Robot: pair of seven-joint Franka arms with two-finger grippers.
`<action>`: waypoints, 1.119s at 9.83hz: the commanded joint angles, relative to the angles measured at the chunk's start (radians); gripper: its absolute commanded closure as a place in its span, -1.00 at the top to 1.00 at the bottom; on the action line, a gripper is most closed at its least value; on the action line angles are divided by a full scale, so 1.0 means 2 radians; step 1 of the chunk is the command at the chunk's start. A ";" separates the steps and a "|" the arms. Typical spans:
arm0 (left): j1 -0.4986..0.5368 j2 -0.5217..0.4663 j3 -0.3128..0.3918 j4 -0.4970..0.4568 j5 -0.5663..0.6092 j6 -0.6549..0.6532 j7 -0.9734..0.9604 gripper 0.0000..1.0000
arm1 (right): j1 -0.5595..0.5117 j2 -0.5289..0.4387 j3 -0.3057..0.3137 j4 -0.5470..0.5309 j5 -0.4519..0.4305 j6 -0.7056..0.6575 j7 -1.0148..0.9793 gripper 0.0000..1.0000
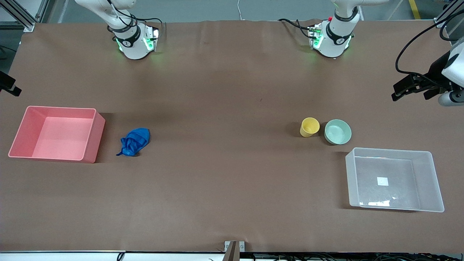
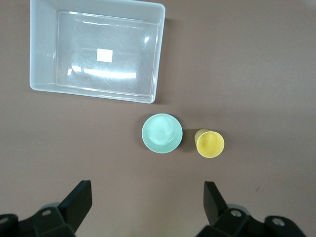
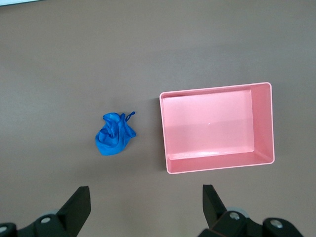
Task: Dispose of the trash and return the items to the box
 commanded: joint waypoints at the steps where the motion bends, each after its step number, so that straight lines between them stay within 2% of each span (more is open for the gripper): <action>1: -0.002 0.003 0.001 -0.006 0.003 -0.007 0.008 1.00 | -0.005 0.003 0.003 0.008 0.001 -0.007 -0.003 1.00; 6: -0.001 0.004 0.001 -0.020 0.005 0.000 0.009 0.99 | -0.005 0.003 0.003 0.006 0.001 -0.007 -0.003 1.00; 9: 0.003 -0.003 0.002 -0.101 0.002 0.060 0.025 0.96 | -0.002 0.004 0.003 0.007 -0.004 -0.005 -0.007 1.00; 11: 0.003 -0.006 0.004 -0.186 0.002 0.149 0.027 0.96 | 0.010 0.008 0.008 0.000 -0.004 0.001 -0.007 1.00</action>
